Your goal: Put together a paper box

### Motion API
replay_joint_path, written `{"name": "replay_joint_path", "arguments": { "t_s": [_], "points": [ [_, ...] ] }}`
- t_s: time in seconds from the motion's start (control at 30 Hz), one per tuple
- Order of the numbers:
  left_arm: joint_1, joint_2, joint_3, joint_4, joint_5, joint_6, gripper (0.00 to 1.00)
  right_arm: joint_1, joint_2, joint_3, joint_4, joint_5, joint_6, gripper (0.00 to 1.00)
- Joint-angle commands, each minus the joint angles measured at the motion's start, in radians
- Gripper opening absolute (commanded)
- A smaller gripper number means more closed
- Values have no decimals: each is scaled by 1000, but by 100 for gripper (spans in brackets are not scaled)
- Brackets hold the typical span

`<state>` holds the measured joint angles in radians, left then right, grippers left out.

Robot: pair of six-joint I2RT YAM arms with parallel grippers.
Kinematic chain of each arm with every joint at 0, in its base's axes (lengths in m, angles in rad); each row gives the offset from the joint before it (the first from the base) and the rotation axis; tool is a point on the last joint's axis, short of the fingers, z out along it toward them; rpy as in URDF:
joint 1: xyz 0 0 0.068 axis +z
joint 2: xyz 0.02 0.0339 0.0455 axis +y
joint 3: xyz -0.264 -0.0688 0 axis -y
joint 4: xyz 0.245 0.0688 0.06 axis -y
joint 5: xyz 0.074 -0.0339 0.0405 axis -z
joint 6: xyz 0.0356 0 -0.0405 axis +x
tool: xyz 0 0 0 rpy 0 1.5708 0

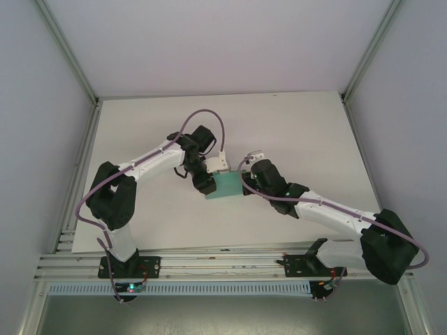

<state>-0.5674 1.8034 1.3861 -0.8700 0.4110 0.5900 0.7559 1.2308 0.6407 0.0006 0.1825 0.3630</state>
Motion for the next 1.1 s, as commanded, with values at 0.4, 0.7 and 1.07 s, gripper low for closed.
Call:
{"name": "replay_joint_path", "arguments": {
  "t_s": [0.4, 0.7, 1.07],
  "points": [
    [1, -307, -174, 238, -237, -440, 100, 88, 145, 122, -257, 176, 21, 0],
    [1, -421, -287, 225, -332, -612, 65, 100, 157, 137, -259, 160, 15, 0],
    [0, -342, -253, 218, -269, -571, 29, 100, 165, 157, -290, 154, 24, 0]
  ]
}}
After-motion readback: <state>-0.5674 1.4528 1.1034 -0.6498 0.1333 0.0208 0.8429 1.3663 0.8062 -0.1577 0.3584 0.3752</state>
